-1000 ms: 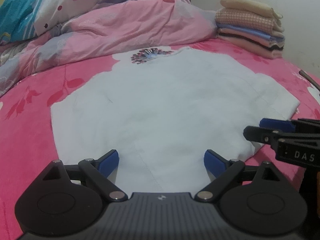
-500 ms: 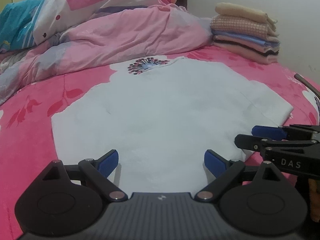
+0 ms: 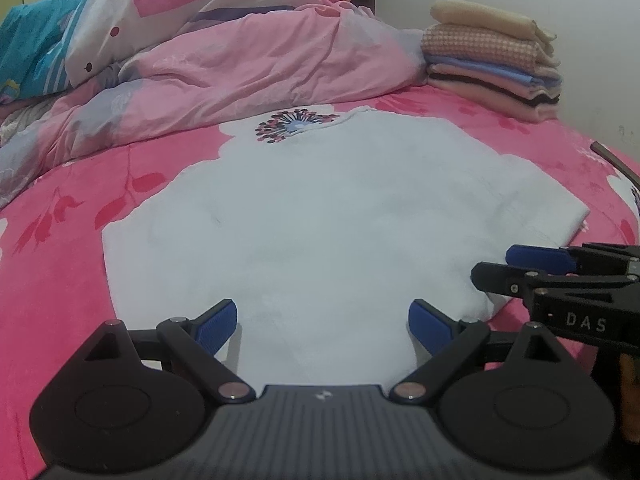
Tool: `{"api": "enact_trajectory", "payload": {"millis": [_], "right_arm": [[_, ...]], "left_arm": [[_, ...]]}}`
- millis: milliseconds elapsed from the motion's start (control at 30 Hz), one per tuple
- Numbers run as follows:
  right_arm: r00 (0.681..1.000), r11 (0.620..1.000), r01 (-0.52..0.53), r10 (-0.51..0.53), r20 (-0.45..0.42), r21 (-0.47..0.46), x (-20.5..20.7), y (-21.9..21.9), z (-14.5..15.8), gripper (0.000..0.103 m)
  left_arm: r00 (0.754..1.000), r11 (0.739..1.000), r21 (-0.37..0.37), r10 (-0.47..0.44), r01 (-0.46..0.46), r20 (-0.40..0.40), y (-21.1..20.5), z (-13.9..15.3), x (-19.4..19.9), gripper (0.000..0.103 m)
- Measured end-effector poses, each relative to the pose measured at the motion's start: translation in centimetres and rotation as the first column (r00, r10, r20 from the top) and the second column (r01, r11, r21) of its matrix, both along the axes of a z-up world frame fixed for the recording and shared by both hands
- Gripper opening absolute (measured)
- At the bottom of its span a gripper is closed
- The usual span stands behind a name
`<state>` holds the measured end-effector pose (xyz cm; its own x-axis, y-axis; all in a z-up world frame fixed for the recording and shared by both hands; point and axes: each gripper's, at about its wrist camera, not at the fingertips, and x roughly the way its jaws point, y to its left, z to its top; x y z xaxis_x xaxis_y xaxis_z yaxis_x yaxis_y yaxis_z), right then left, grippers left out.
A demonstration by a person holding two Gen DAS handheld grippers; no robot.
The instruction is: Fold clothes
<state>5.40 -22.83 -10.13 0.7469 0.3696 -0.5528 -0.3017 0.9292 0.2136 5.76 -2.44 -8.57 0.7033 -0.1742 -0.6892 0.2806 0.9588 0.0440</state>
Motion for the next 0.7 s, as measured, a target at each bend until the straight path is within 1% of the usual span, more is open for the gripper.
{"api": "enact_trajectory", "payload": {"millis": [700], "right_arm": [[1.0, 1.0, -0.002, 0.002, -0.001, -0.001, 0.07, -0.02, 0.0, 0.043]], "left_arm": [[1.0, 1.0, 0.005, 0.006, -0.006, -0.001, 0.12, -0.11, 0.07, 0.094]]}}
